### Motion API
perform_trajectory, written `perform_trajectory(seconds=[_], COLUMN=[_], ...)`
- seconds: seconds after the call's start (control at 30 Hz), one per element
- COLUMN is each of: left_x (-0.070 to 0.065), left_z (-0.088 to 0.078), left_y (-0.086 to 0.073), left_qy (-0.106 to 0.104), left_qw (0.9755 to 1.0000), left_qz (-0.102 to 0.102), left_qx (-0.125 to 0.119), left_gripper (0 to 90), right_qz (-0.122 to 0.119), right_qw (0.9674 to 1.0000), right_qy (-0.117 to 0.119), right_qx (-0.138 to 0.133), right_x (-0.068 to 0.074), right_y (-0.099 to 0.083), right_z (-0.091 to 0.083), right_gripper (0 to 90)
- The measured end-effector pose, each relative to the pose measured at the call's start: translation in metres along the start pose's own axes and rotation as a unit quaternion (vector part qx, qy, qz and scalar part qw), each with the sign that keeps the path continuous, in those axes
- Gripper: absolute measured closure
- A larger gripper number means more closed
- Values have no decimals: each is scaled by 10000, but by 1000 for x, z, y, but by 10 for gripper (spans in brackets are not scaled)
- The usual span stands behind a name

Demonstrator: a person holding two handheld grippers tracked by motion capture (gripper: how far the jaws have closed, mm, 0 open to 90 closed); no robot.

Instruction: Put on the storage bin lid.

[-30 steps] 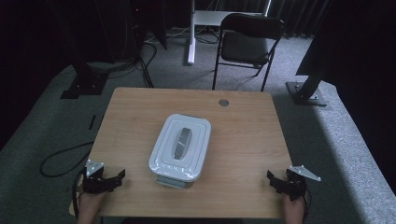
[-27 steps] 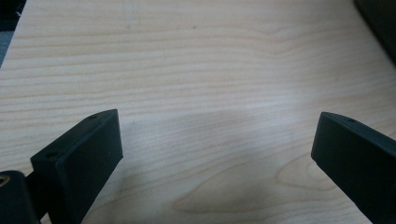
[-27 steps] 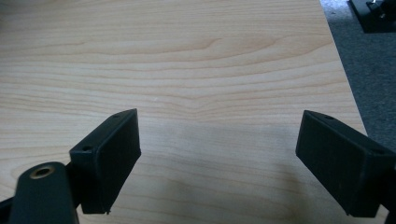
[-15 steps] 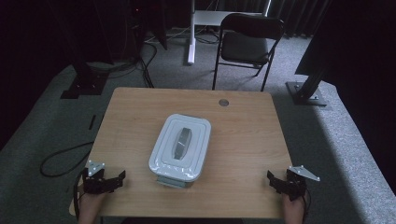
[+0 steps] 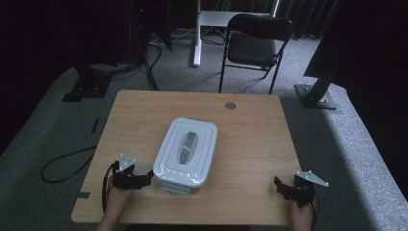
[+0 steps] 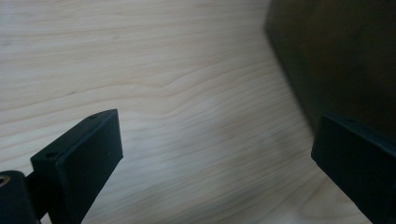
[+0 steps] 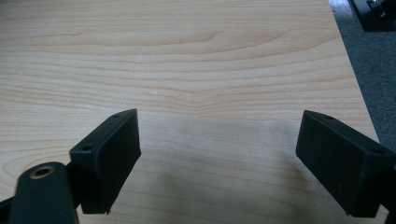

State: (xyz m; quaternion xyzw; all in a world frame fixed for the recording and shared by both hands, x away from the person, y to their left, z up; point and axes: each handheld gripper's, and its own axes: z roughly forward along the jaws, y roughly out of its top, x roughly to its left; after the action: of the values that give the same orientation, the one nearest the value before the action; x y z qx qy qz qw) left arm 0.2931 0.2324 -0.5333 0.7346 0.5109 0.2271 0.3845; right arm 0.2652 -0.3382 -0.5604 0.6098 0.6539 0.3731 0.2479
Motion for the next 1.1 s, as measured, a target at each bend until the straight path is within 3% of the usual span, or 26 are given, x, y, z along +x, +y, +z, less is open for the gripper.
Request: perform_trajectory(seconds=[0.13,0.3,0.47,0.63,0.7,0.87,1.1], left_x=[-10,-18,-27,-37,-38,-28,1], left_z=[3,3,2,7,9,7,-6], left_y=[3,6,6,5,5,-2,-13], left_qy=[-137,-136,-353,-554,-543,-340,-64], left_qw=[9998,9994,9982,9970,9970,9980,9998], left_qz=[161,315,476,534,545,489,150], left_qx=[54,84,110,119,124,200,132], left_gripper=[28,30,31,30,29,29,29], right_qz=[-6,-12,-12,-11,-6,3,-23], right_qw=[10000,10000,10000,10000,10000,10000,9999], right_qy=[6,23,28,49,42,58,59], right_qx=[25,37,44,52,59,73,106], right_x=[0,1,1,1,1,0,1], right_y=[0,0,0,0,0,0,0], right_z=[0,1,1,1,1,2,2], right_gripper=[131,130,131,131,131,131,131])
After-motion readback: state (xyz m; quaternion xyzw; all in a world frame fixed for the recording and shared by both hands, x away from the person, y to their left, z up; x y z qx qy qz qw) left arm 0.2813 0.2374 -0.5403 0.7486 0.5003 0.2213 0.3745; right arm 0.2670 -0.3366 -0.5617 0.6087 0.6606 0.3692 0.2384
